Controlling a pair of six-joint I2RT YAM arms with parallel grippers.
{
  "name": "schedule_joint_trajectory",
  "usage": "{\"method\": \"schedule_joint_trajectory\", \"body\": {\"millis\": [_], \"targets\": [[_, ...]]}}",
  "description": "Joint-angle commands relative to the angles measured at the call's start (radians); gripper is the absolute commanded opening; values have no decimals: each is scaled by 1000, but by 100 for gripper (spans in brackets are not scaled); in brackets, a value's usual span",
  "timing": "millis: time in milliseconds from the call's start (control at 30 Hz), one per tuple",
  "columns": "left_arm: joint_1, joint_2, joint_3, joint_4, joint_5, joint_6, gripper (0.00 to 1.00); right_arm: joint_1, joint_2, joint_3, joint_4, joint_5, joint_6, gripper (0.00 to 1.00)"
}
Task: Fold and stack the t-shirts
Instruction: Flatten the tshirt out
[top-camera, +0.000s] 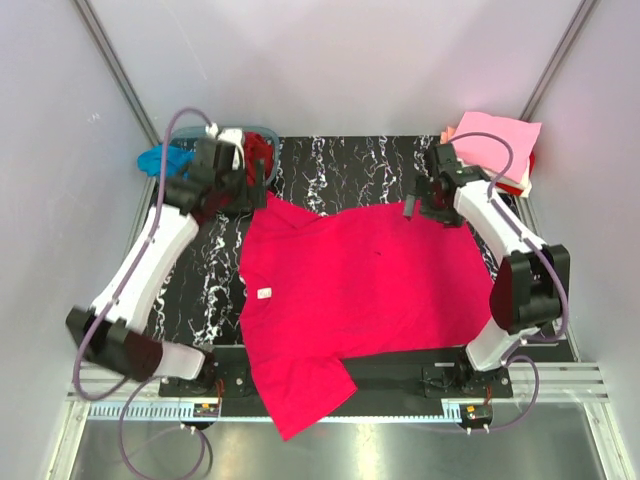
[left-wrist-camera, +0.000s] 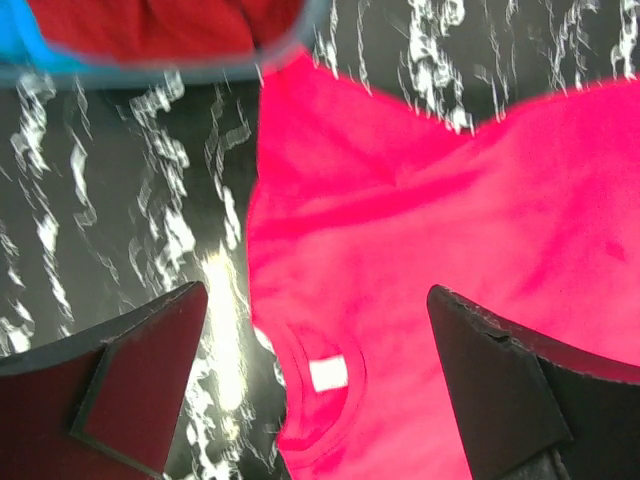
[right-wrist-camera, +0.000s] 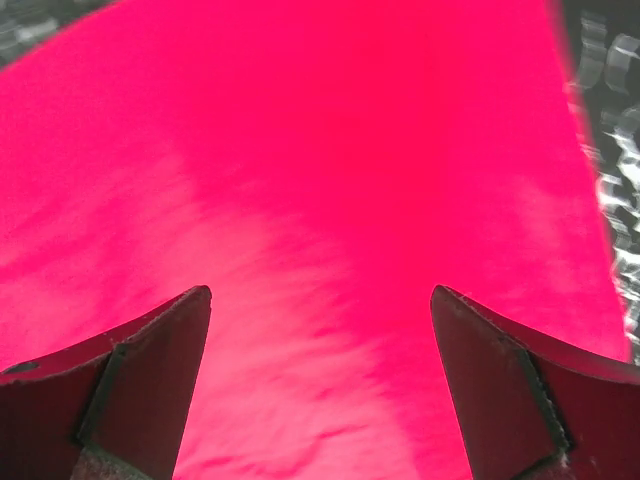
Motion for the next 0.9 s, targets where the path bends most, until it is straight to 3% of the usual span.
{"method": "schedule_joint_trajectory", "body": {"millis": [0,200,267,300,367,400,600,867], "targets": [[-9,-84,-229,104,38,-70,99,168,-50,52,57,-95,-32,97],[-7,-362,-428,124,-2,-113,99,383,178,391,42,-163,-109,89],[-7,-454,-478,123,-3,-117,99,417,302,481,25,-171,-144,80],[-7,-486,-495,118,-9,-115,99,444,347,581,15,-171,-155,69],[-7,-580,-523,106,-32,-118,99,469,474,685,-28,-171,-175,63],[-9,-614,-566,108,-54,-117,99,493,515,778,-53,-162,-195,54],[-7,-844,-674,120,-111,-120,99,550,776,1084,-127,-119,-258,52],[-7,-875,-689,146,-97,-114,99,589,895,1147,-85,-76,-282,56]]}}
